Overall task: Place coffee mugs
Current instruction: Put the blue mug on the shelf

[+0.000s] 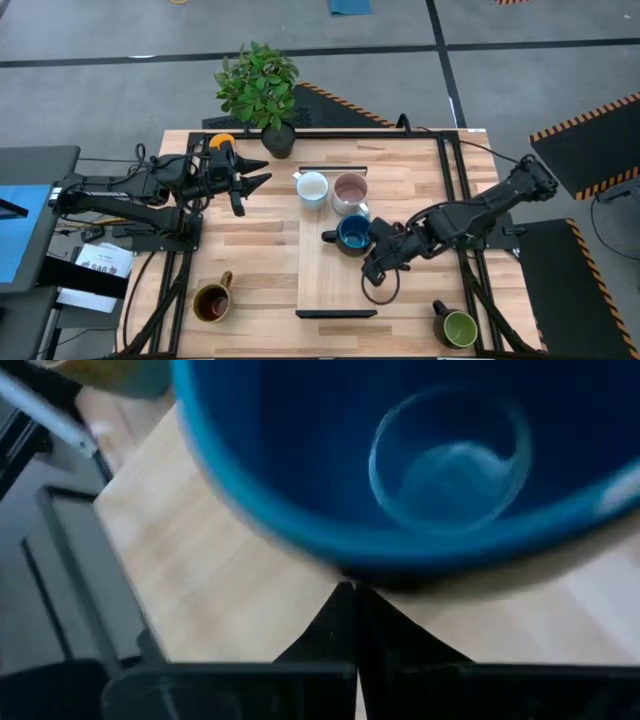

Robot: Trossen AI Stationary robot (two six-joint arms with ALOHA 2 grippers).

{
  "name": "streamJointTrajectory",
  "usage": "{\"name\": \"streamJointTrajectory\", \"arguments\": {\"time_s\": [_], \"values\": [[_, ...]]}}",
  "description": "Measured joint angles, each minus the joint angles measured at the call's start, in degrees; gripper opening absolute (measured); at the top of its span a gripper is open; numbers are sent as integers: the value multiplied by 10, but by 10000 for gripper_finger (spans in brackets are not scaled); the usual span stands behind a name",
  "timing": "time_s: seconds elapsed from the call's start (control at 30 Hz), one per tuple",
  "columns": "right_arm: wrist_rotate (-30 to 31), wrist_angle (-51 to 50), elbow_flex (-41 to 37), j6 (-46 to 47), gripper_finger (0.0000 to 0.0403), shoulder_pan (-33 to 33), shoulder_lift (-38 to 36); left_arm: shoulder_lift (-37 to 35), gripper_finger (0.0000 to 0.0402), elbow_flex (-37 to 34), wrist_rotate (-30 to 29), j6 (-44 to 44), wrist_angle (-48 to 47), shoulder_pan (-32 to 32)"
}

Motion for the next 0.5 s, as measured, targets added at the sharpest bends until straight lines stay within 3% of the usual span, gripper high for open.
{"name": "streamJointTrajectory", "arguments": {"time_s": [0.37,0.5], "values": [[4,20,0,-51,16,-38,0,0,149,0,0,0,0,0],[-24,11,-1,-67,16,-38,-19,0,149,0,0,0,0,0]]}}
